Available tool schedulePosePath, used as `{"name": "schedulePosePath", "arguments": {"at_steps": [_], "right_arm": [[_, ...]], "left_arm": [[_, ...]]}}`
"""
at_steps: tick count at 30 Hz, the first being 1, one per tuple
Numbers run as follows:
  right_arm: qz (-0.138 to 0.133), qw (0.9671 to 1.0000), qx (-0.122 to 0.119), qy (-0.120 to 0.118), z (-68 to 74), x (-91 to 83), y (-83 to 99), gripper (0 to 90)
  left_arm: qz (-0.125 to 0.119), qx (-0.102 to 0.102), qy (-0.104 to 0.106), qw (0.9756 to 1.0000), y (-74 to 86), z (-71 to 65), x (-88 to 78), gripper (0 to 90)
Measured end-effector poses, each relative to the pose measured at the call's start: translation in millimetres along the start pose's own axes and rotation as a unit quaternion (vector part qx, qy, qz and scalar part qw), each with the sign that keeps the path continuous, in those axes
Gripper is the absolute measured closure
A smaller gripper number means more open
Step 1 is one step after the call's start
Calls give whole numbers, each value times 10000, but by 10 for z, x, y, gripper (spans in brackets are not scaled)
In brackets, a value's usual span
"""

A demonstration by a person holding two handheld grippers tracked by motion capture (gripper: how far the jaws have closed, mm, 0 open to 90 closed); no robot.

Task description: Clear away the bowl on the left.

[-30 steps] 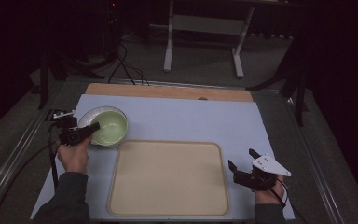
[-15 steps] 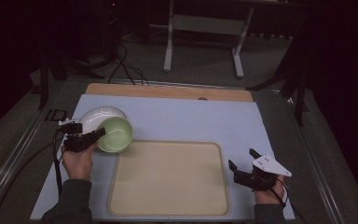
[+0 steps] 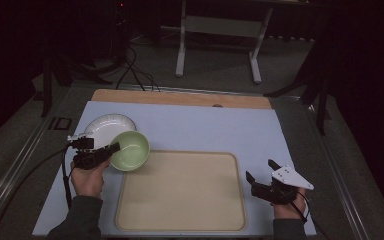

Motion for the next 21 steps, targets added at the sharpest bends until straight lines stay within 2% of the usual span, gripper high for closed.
{"name": "schedulePosePath", "arguments": {"at_steps": [5,7,13,21], "right_arm": [[5,10000,-4,2,-1,-2,2,135],[3,10000,-3,1,0,-2,1,135],[-12,10000,-16,-6,0,-4,-3,135],[-11,10000,-19,-11,-4,-5,-5,135]], "left_arm": [[59,121,67,9999,54,-95,16,807],[102,165,159,9997,85,-160,27,807],[153,234,299,9992,109,-241,28,807],[171,278,386,9987,137,-310,-2,807]]}}
Point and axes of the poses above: each handheld gripper's, and its own axes: x roughly forward along the jaws, y roughly out of its underside, z roughly to its left, the point moved 5 cm from there along x, roughly forward along the jaws, and after that the axes turned 2 degrees about -y, right-handed, at the moved point
